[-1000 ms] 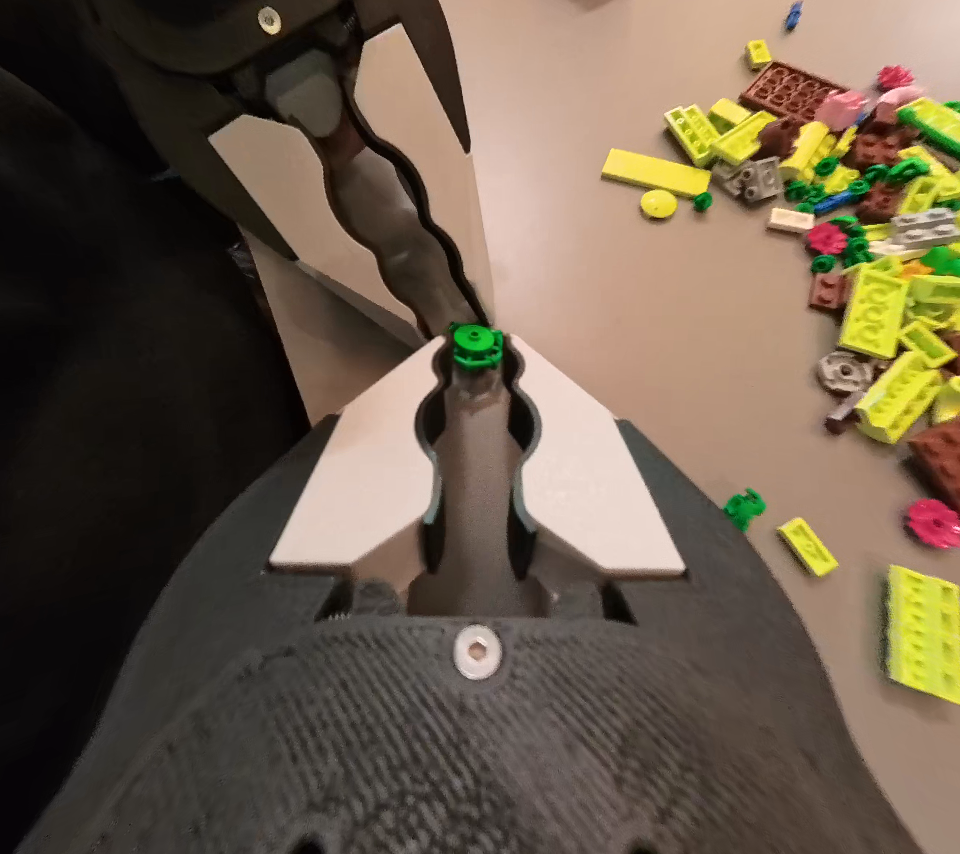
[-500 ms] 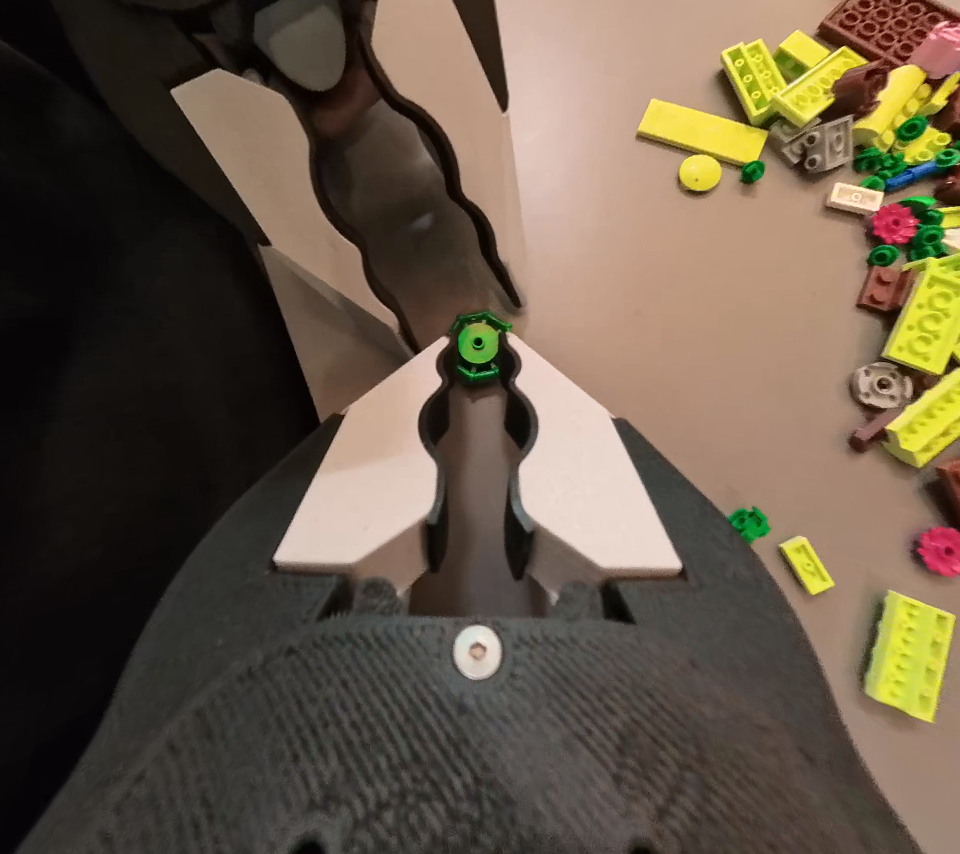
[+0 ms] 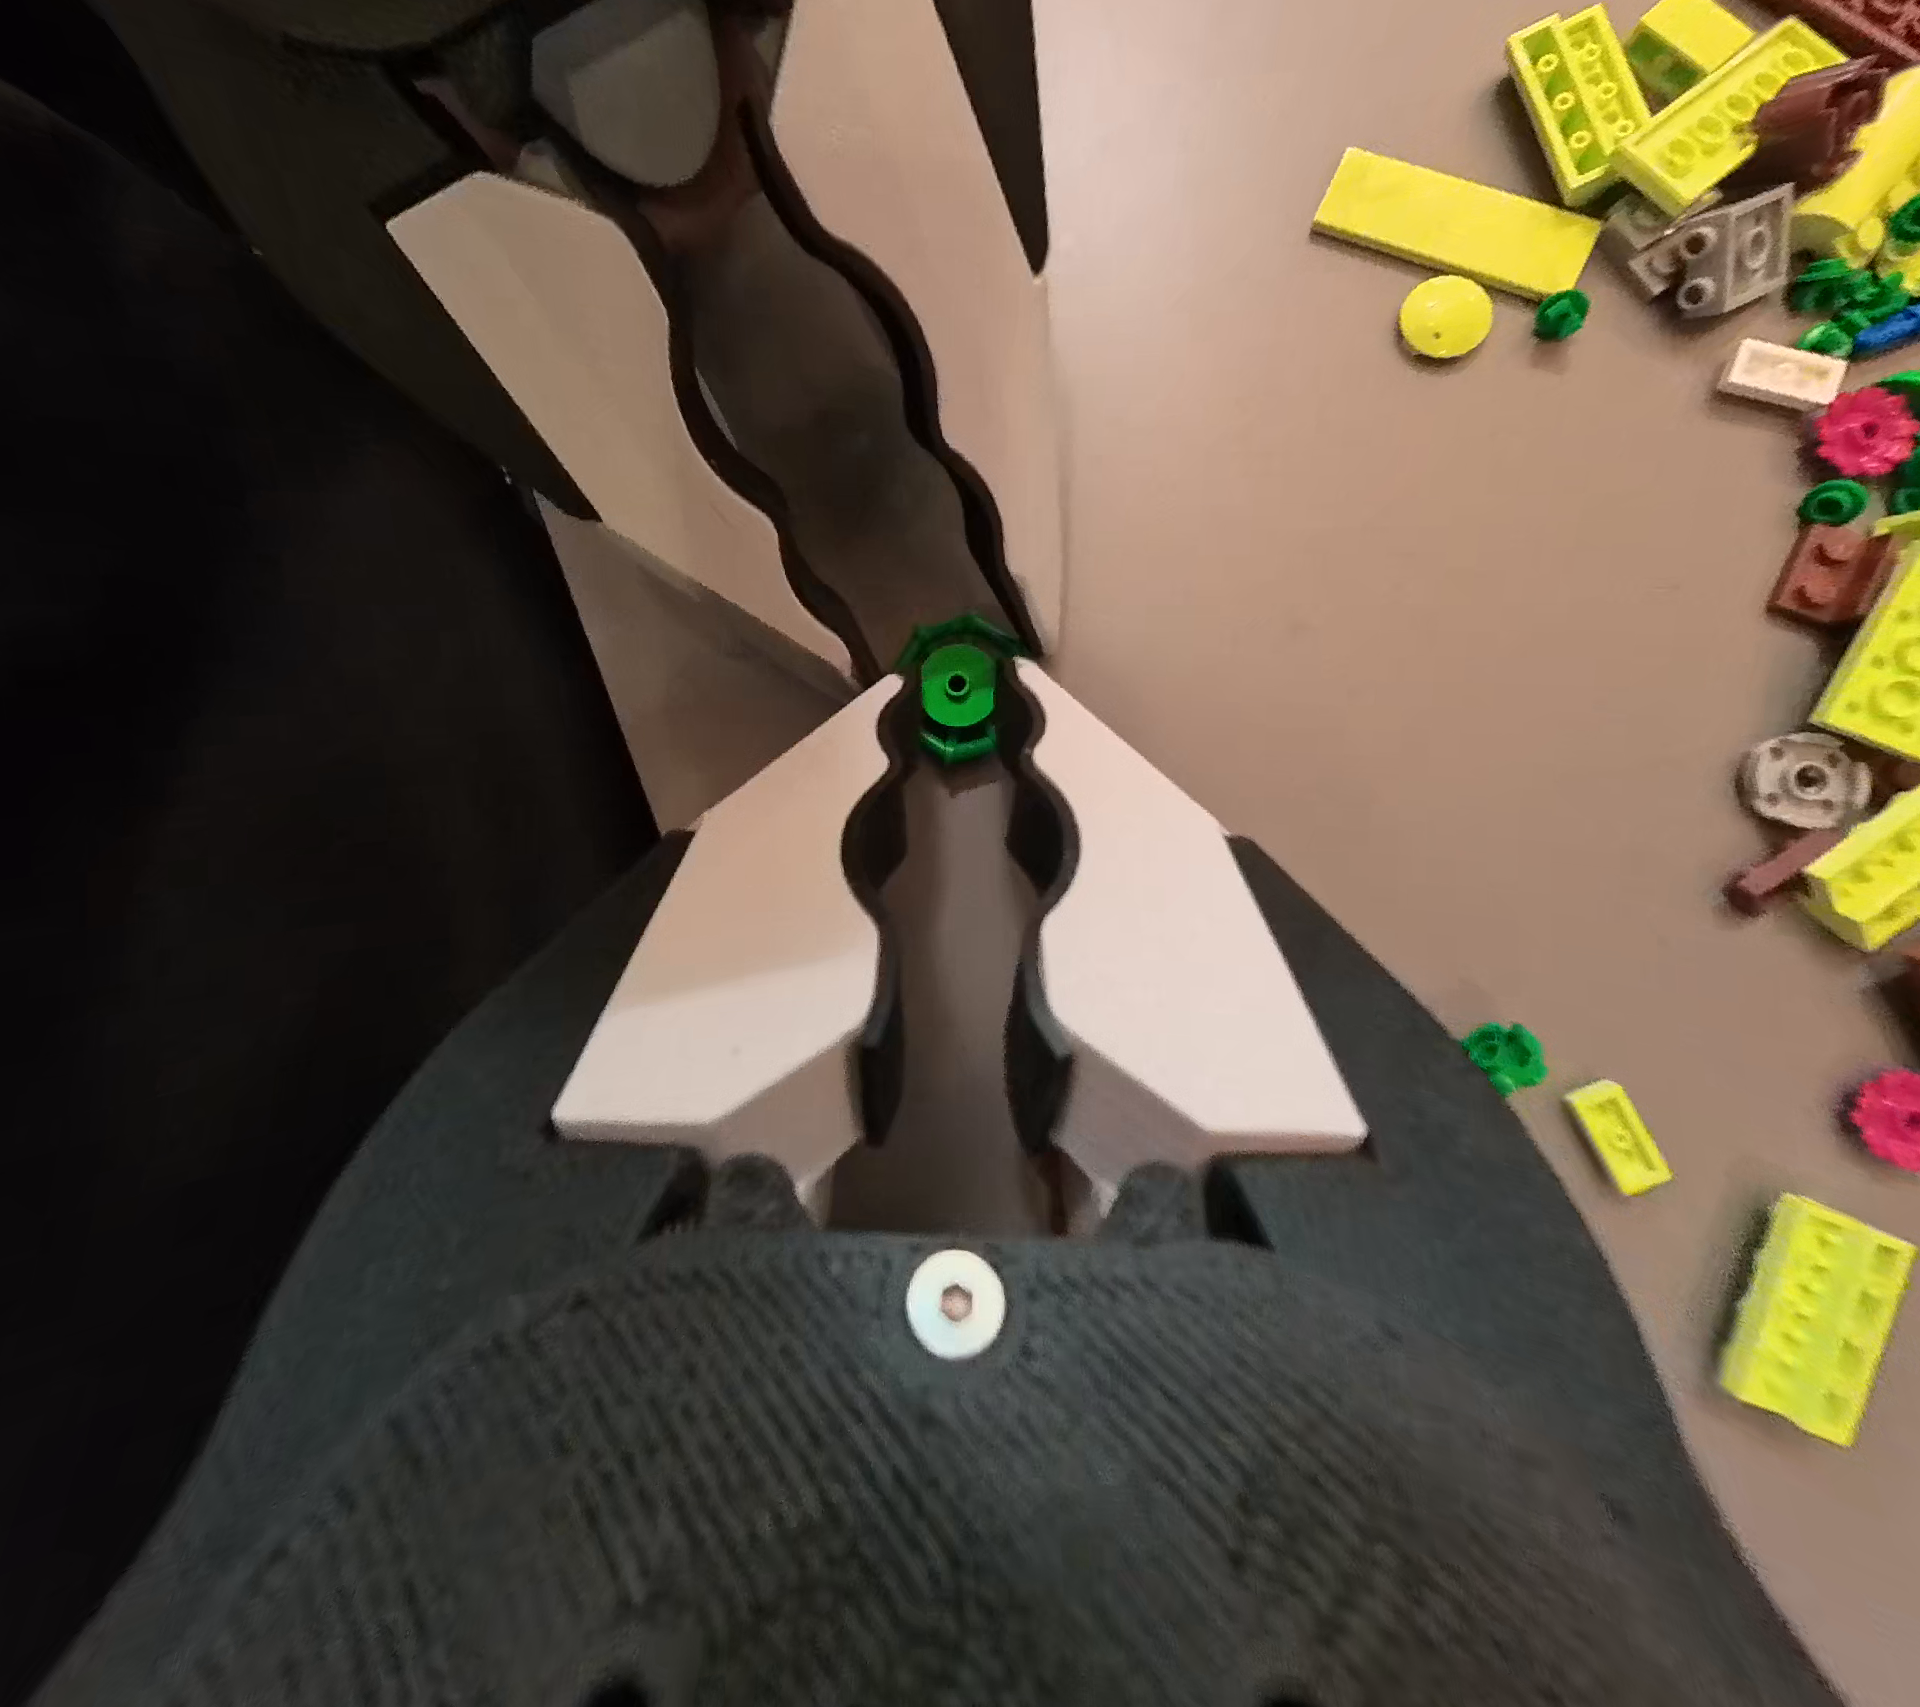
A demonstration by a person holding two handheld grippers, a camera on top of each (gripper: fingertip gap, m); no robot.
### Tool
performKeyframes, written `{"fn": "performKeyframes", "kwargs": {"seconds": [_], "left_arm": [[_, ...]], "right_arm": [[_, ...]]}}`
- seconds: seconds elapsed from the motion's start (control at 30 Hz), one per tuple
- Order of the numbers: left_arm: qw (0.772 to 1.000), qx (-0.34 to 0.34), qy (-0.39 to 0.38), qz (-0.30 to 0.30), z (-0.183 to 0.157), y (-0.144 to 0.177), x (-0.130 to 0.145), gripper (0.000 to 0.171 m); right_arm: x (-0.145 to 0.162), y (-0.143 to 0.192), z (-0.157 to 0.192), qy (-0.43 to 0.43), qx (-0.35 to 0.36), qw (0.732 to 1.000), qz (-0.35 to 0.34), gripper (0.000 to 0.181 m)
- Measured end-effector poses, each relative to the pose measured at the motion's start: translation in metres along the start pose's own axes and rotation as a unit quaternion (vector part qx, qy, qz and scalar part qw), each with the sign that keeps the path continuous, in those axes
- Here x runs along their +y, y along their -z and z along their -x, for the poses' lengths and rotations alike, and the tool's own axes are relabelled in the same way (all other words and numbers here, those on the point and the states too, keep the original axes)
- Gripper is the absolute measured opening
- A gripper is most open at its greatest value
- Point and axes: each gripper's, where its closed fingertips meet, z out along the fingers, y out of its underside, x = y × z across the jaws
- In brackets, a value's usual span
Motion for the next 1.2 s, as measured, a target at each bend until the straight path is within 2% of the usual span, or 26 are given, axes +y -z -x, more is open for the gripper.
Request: {"fn": "performKeyframes", "kwargs": {"seconds": [0.2,0.43,0.67,0.93,1.2], "left_arm": [[1.000,-0.004,-0.008,0.000,-0.001,0.000,0.000,0.026],[1.000,-0.007,-0.011,0.001,-0.001,0.000,0.000,0.026],[1.000,-0.008,-0.013,0.001,-0.001,0.000,0.000,0.027],[1.000,-0.012,-0.016,0.002,0.000,0.000,0.000,0.027],[1.000,-0.014,-0.018,0.002,0.000,0.000,0.001,0.027]], "right_arm": [[-0.001,0.001,0.000,-0.015,-0.009,0.998,-0.055,0.011],[-0.001,0.002,0.000,0.023,-0.014,0.997,-0.071,0.012],[-0.007,0.011,0.001,0.021,-0.007,0.996,-0.089,0.010],[-0.002,0.004,0.001,0.057,0.012,0.996,-0.063,0.000],[-0.002,0.003,0.001,0.069,0.019,0.996,-0.048,0.000]]}}
